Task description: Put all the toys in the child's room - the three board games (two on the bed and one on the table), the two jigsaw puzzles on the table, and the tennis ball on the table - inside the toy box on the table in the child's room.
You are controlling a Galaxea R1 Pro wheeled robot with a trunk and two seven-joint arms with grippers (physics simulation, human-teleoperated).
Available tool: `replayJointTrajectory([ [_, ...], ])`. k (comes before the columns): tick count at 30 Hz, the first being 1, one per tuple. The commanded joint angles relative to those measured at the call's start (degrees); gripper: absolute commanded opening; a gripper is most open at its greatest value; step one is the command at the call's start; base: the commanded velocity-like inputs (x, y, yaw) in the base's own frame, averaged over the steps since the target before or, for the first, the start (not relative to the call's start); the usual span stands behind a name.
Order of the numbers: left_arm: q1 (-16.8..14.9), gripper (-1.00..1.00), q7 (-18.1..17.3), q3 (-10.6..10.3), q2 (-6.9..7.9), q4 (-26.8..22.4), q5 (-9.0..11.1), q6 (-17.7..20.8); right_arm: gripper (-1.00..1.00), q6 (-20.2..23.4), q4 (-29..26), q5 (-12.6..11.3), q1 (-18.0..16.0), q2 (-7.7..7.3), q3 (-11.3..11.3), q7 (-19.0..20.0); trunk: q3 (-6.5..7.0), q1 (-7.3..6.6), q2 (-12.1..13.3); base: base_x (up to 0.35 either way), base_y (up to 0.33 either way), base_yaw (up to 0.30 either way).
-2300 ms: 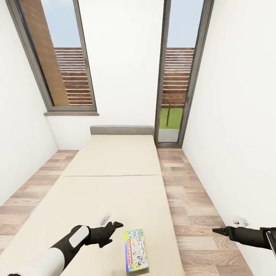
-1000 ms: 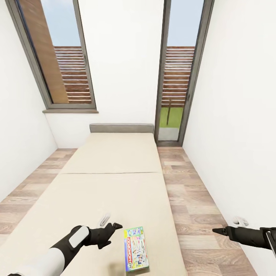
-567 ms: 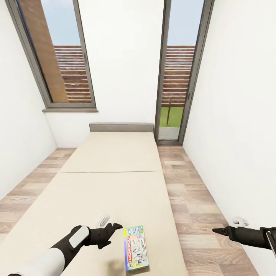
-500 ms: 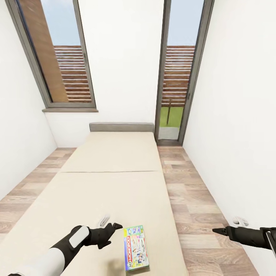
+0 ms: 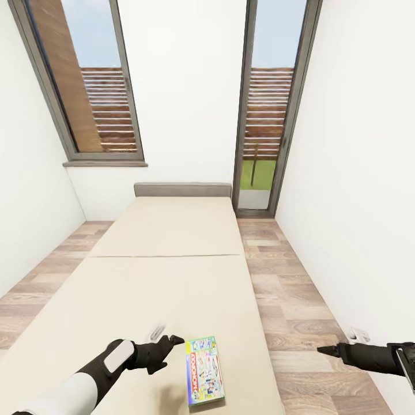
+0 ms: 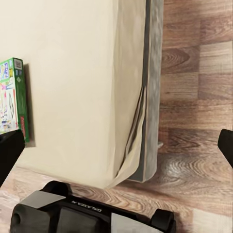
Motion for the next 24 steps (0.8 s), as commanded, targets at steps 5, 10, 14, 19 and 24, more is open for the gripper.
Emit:
replayJointTrajectory([
  [5, 0.0, 1.0, -0.2, -0.2, -0.1, 0.0, -0.1, 0.1, 1.0, -0.6, 4.9, -0.6, -2.2, 0.38, 7.3, 1.9, -0.96, 1.1, -2.1, 0.0, 0.0, 0.0],
  [10, 0.0, 1.0, -0.3, -0.2, -0.16, 0.0, -0.1, 0.1, 1.0, 2.7, 7.2, -1.7, -6.0, 0.37, 9.5, 4.7, -1.86, 2.2, -4.1, 0.0, 0.0, 0.0],
  [14, 0.0, 1.0, -0.2, -0.2, -0.2, 0.0, -0.1, 0.1, 1.0, 3.5, 6.6, -1.8, -6.3, 0.39, 9.7, 5.0, -2.58, 3.08, -5.7, 0.0, 0.0, 0.0],
  [19, 0.0, 1.0, -0.2, -0.2, -0.19, 0.0, -0.2, 0.1, 1.0, 3.7, 6.2, -1.8, -6.3, 0.5, 9.7, 5.0, -3.47, 4.18, -7.7, 0.0, 0.0, 0.0],
  [24, 0.0, 1.0, -0.3, -0.2, -0.1, 0.0, -0.3, 0.1, 1.0, 3.8, 6.1, -1.8, -6.3, 0.54, 9.7, 5.1, -4.37, 5.28, -9.7, 0.0, 0.0, 0.0],
])
